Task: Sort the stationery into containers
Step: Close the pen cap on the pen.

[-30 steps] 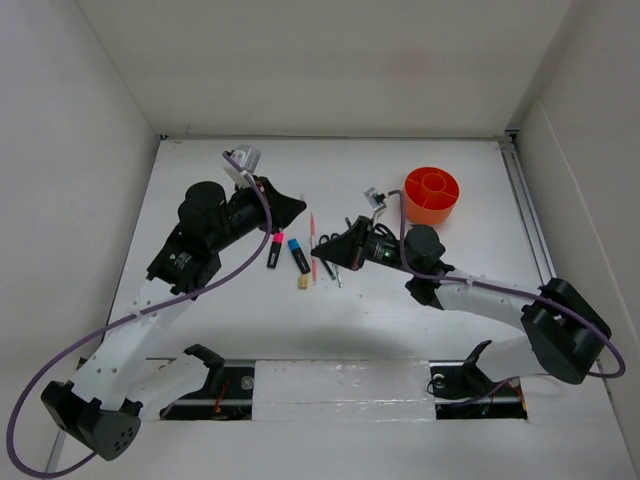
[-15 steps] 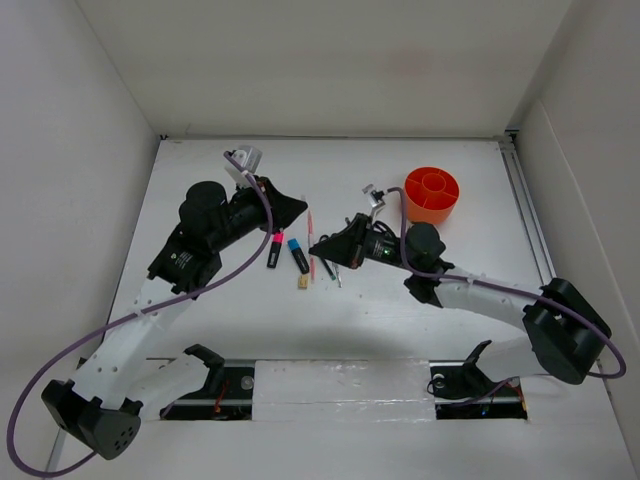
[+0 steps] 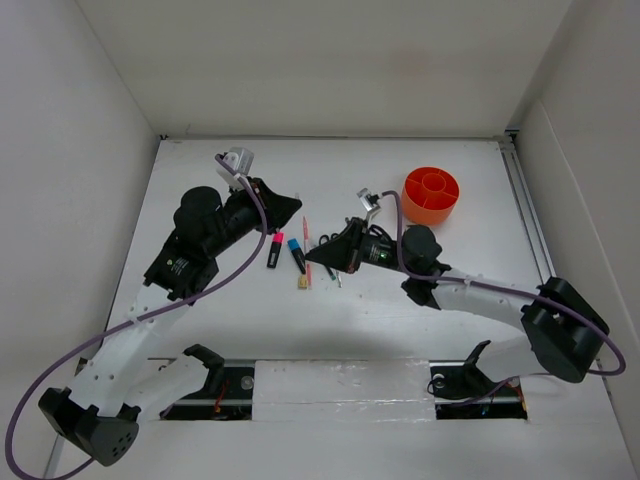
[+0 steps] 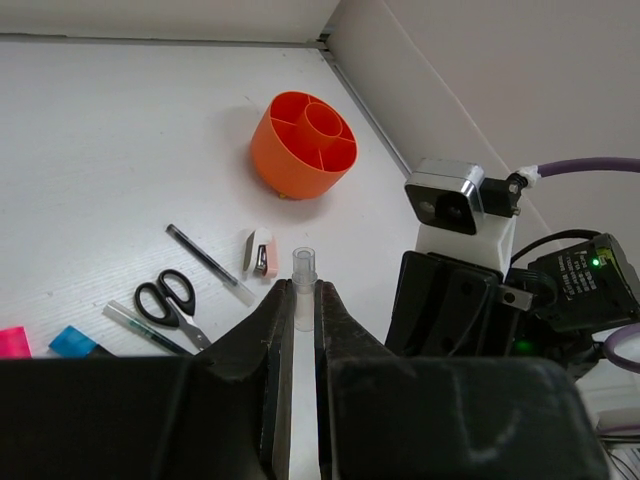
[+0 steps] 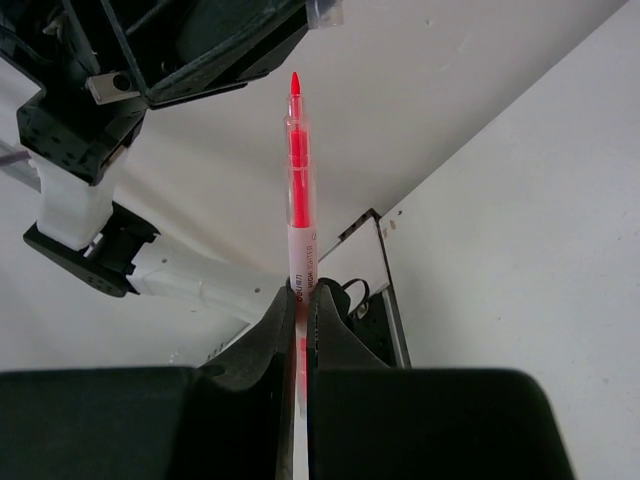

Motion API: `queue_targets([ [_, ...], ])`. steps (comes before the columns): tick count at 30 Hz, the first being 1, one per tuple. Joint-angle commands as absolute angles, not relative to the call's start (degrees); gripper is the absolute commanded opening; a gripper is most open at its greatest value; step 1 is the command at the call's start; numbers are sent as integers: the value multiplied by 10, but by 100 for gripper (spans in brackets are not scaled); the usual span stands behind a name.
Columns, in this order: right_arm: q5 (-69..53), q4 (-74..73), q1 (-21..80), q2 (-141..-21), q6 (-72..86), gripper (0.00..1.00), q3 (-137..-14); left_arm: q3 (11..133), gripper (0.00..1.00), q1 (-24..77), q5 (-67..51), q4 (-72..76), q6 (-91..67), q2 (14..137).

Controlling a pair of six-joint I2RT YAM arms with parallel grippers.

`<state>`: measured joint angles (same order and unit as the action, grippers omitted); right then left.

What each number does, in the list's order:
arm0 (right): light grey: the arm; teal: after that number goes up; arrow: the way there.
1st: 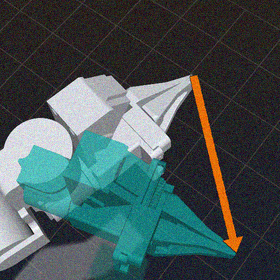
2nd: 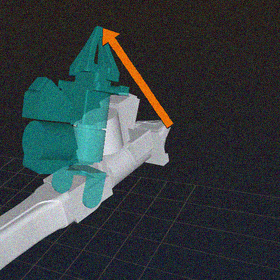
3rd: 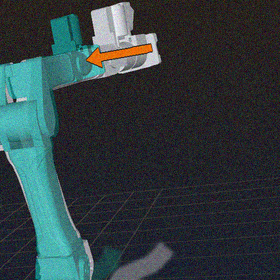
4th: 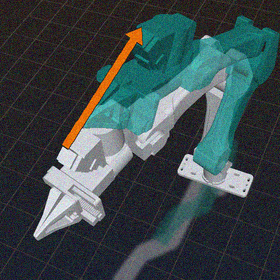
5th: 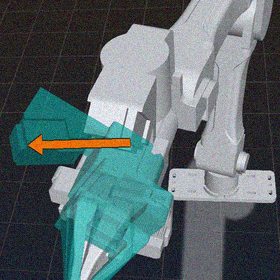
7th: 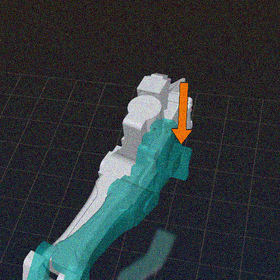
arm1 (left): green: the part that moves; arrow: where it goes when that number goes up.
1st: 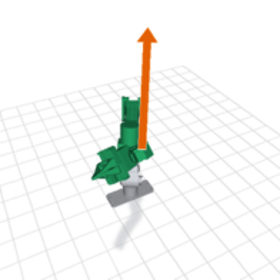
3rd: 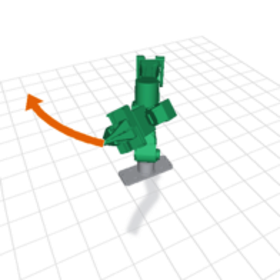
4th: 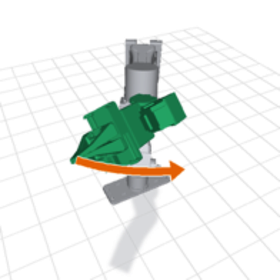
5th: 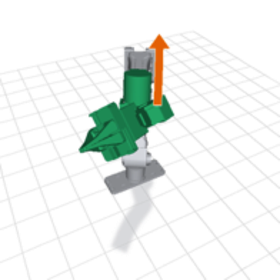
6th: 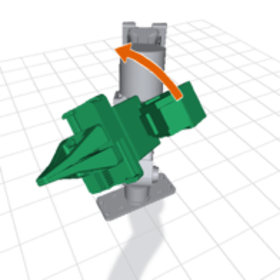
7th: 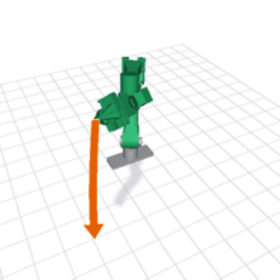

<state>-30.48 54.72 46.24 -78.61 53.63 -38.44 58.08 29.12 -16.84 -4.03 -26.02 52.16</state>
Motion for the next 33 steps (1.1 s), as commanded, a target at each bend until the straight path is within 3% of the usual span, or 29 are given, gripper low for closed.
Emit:
queue_targets([
  [1,-307,592,468,-795,534,0,-404,583,0,287,-166,-7,-264,512],
  [33,-323,592,457,-824,534,0,-434,583,0,287,-188,-12,-264,527],
])
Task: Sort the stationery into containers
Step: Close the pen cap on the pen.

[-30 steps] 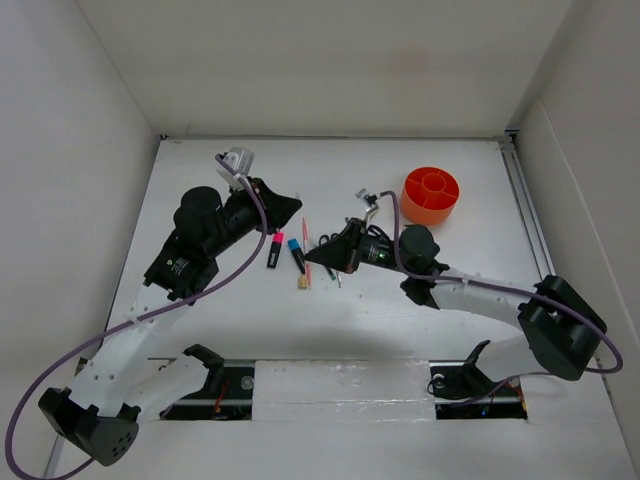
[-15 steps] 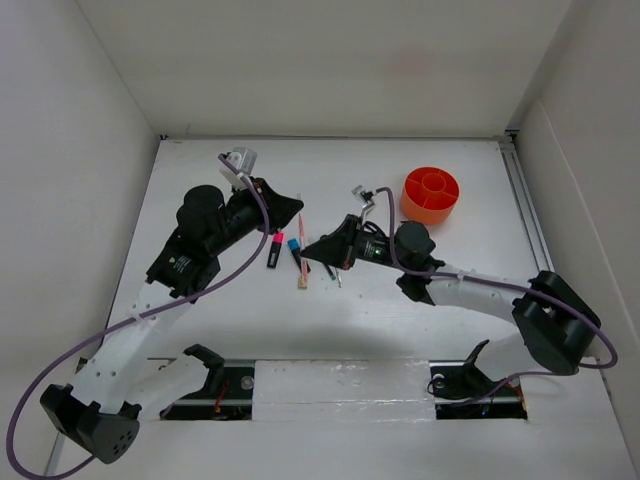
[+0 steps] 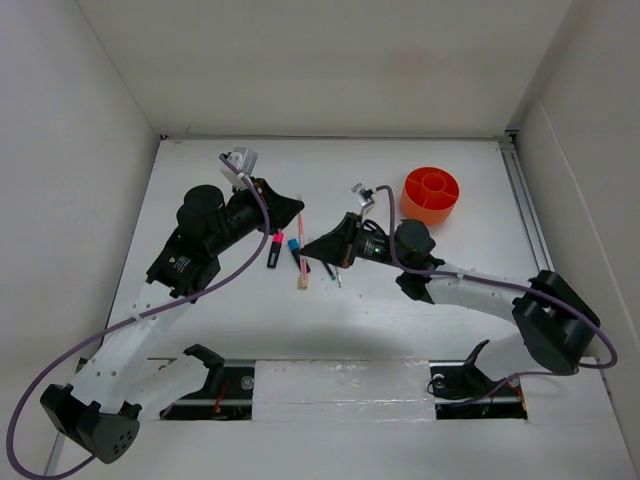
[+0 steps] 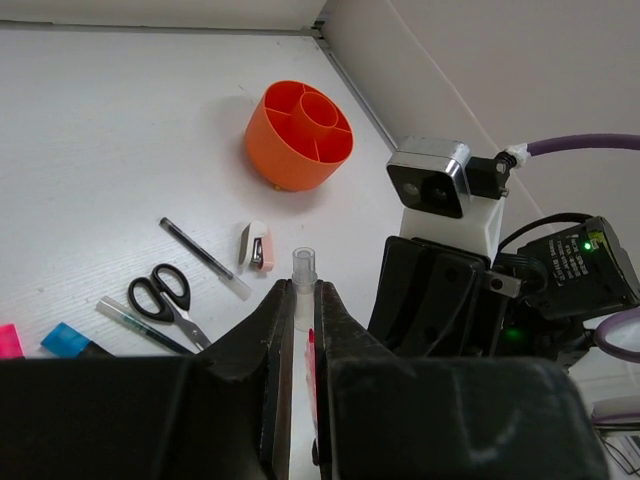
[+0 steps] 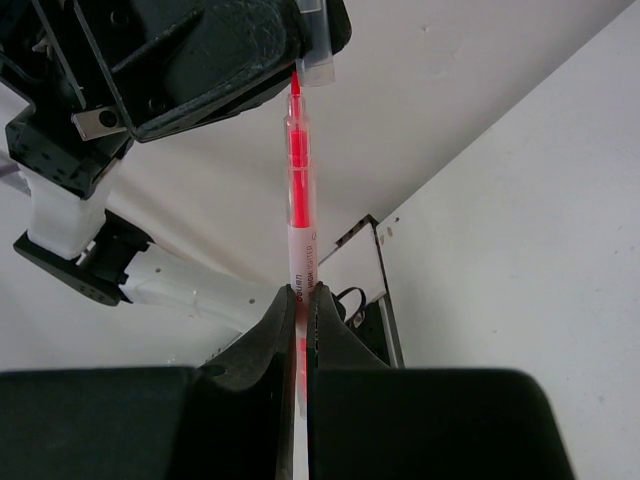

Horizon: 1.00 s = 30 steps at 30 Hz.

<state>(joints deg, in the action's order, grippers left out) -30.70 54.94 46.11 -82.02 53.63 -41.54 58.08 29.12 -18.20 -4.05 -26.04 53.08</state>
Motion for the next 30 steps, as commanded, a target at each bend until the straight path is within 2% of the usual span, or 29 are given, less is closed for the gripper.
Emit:
queue_targets([
  [1,-323,600,457,-829,534,0,-434,583,0,287,-183,-12,-264,527],
  [30,-317,592,452,-818,523,0,-424,583,0,287,-174,-12,-264,512],
])
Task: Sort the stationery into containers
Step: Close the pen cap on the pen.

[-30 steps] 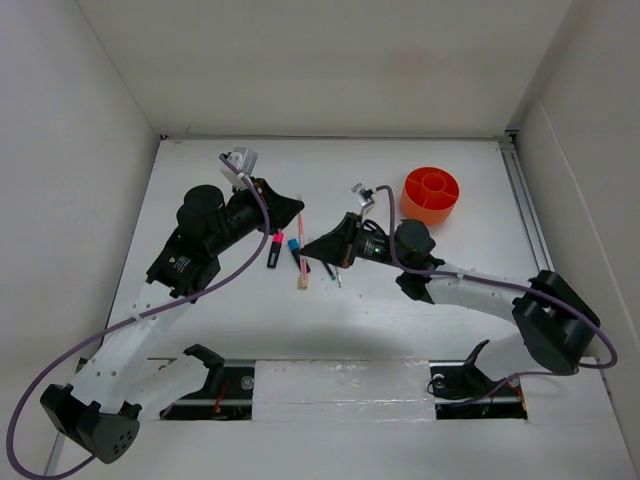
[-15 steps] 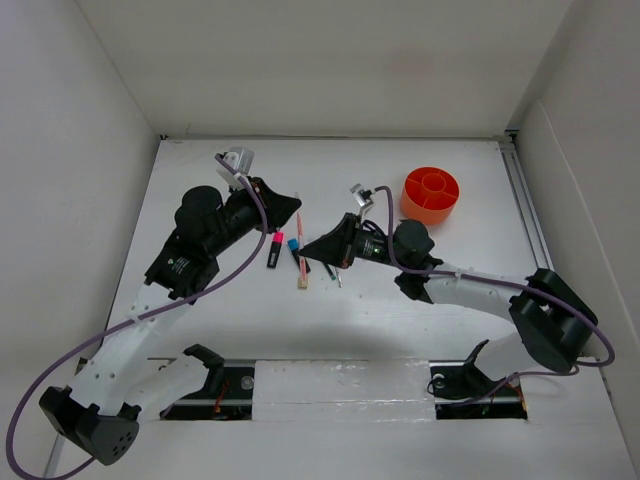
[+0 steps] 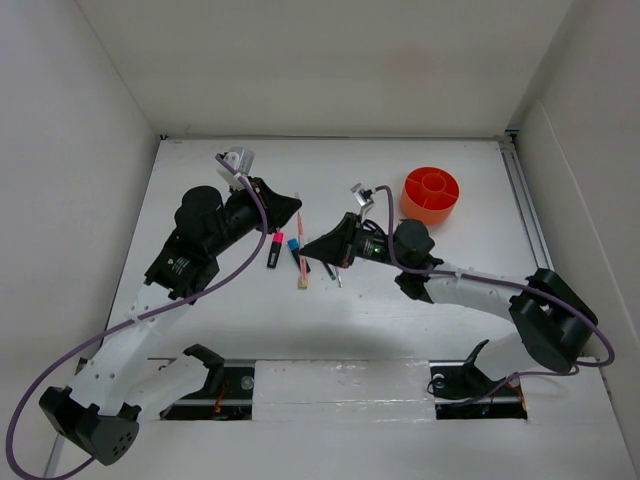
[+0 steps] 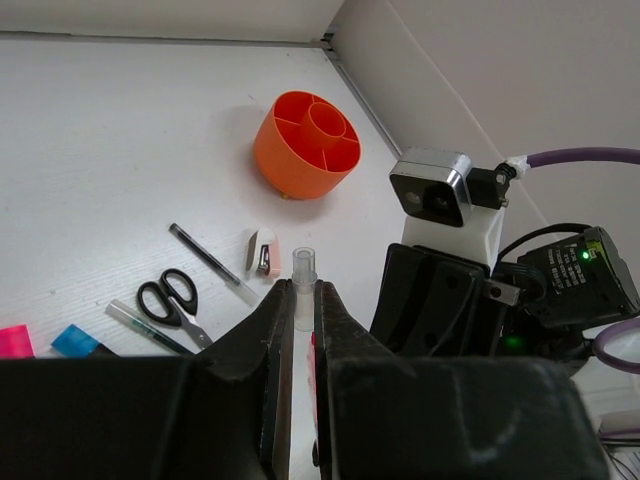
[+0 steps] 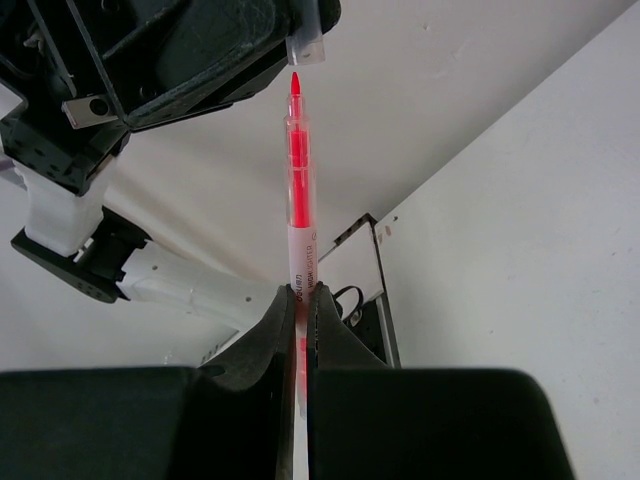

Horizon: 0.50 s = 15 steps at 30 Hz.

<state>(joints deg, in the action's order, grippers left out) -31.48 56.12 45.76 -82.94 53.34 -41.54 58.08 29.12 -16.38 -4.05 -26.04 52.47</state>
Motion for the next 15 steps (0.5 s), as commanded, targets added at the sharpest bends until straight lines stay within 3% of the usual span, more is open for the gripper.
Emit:
queue_targets([
  [1,-317,592,452,-818,523,0,-424,583,0,287,-174,-12,-264,512],
  [15,-323,587,435,-813,528,0,-424,577,0,287,-204,-2,-264,522],
])
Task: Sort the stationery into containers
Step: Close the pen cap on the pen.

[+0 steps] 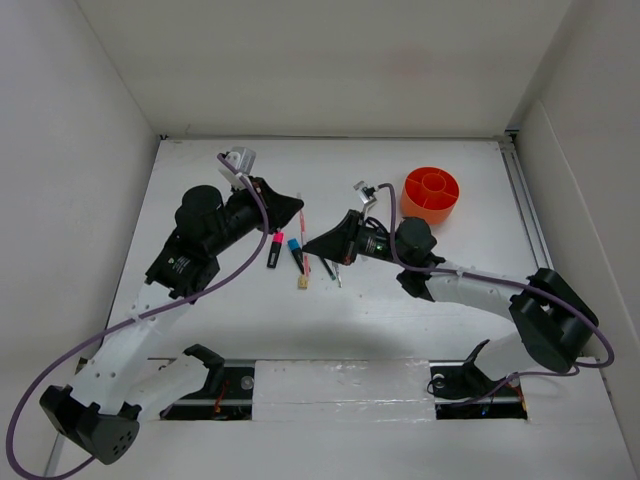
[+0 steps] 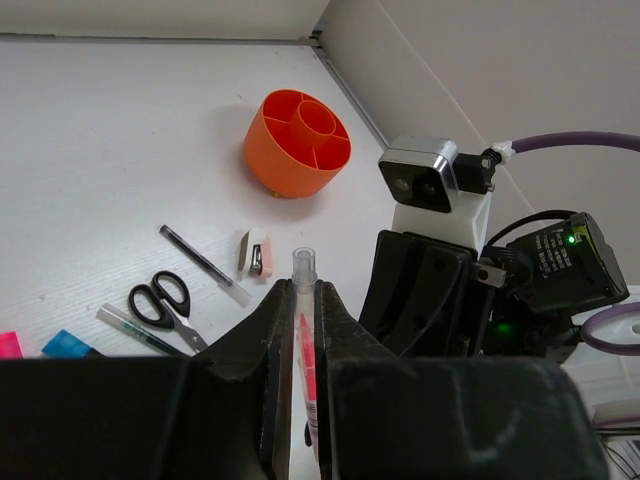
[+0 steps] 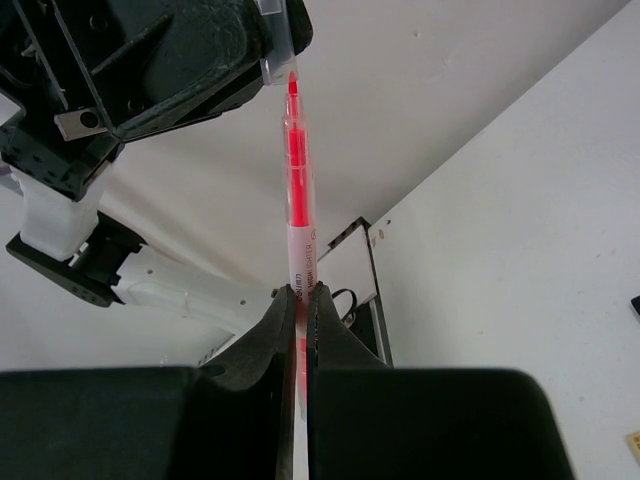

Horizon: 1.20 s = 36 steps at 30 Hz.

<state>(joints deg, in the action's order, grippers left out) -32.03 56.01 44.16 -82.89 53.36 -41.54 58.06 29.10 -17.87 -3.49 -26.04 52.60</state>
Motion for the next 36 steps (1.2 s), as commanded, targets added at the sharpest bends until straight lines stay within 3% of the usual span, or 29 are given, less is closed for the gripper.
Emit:
queue_targets([
  [1,-323,587,435,-813,528,0,-429,577,0,287,-204,-2,-264,527],
  [36,-287,621,425,-783,566,0,-439,577,0,287,-236,-8,-239,555],
])
